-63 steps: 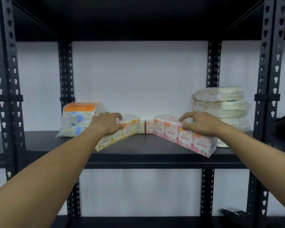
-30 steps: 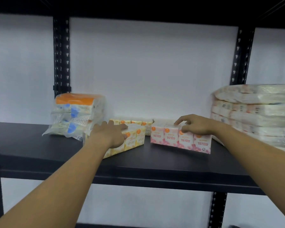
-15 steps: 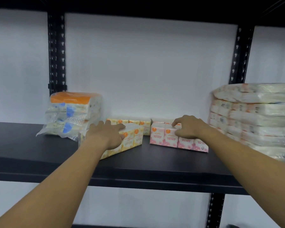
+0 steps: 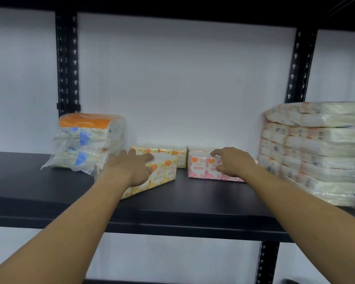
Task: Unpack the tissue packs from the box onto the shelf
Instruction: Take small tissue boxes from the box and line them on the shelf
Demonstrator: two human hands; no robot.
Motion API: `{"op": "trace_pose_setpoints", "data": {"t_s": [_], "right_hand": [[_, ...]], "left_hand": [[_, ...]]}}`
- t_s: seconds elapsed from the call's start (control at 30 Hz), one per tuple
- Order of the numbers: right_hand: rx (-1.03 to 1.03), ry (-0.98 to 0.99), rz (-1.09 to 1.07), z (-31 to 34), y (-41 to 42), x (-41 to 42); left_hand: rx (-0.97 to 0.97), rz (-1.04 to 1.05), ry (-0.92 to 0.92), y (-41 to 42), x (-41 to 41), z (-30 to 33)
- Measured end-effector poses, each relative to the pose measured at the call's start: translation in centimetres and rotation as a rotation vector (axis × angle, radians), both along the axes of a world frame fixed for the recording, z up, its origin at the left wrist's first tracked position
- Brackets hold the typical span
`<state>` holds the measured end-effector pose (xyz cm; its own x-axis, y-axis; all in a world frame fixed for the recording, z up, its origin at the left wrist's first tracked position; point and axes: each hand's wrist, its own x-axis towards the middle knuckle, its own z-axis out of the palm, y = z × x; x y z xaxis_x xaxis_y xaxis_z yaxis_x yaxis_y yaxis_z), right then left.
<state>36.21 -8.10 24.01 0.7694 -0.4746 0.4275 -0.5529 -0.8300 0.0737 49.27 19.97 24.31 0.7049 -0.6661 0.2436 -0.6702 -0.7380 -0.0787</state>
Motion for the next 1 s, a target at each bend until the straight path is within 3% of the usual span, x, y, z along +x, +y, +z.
{"op": "trace_pose_setpoints", "data": {"t_s": [1.0], "right_hand": [[0.062,-0.034,0.014,0.0,-1.6,0.7]], "left_hand": [[0.003,0.003,-0.011,-0.1,0.2,0.0]]}}
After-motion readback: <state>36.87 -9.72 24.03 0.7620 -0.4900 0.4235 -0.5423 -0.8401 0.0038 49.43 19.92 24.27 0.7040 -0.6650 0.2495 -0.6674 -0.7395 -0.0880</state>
